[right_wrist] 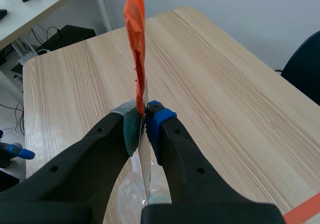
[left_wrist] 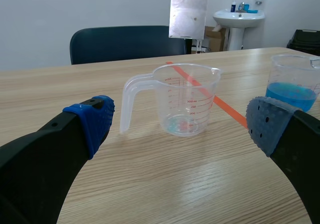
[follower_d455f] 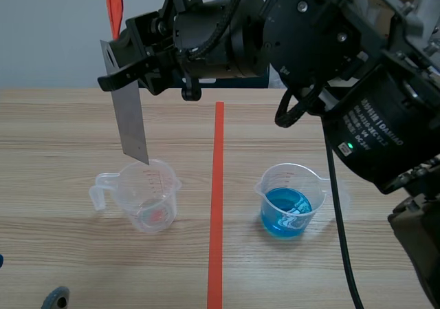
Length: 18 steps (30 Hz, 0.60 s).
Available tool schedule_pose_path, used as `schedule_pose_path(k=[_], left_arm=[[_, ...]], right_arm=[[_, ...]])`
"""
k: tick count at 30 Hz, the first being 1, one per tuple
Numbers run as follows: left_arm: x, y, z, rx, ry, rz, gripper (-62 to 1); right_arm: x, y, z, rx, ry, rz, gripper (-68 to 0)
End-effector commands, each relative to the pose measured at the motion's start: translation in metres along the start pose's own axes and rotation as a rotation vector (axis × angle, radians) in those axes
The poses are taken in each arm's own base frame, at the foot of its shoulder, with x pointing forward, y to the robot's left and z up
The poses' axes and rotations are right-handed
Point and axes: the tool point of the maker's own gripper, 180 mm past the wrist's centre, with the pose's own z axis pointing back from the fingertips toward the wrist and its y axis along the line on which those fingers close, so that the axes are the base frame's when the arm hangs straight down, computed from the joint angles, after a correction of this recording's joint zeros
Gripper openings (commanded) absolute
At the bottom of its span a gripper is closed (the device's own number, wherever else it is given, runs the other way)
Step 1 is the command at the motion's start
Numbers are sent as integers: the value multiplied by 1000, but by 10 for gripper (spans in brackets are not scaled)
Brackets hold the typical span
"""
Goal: Do the redox reaction experiment. put the plate into the left beaker
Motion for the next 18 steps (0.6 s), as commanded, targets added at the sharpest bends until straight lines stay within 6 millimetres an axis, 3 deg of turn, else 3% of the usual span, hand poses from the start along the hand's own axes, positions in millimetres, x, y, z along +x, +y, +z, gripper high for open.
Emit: schedule_pose_path(k=[1, 10, 18], left_arm=[[6, 1, -3, -5, -29, 0, -54], [6, 1, -3, -5, -29, 0, -54], [6, 1, -3, -5, -29, 0, -54]], right_arm=[[13, 2, 1, 10, -44, 15, -669], [-2, 9, 1, 25, -35, 14, -669], [-13, 4, -1, 4, -29, 20, -669]])
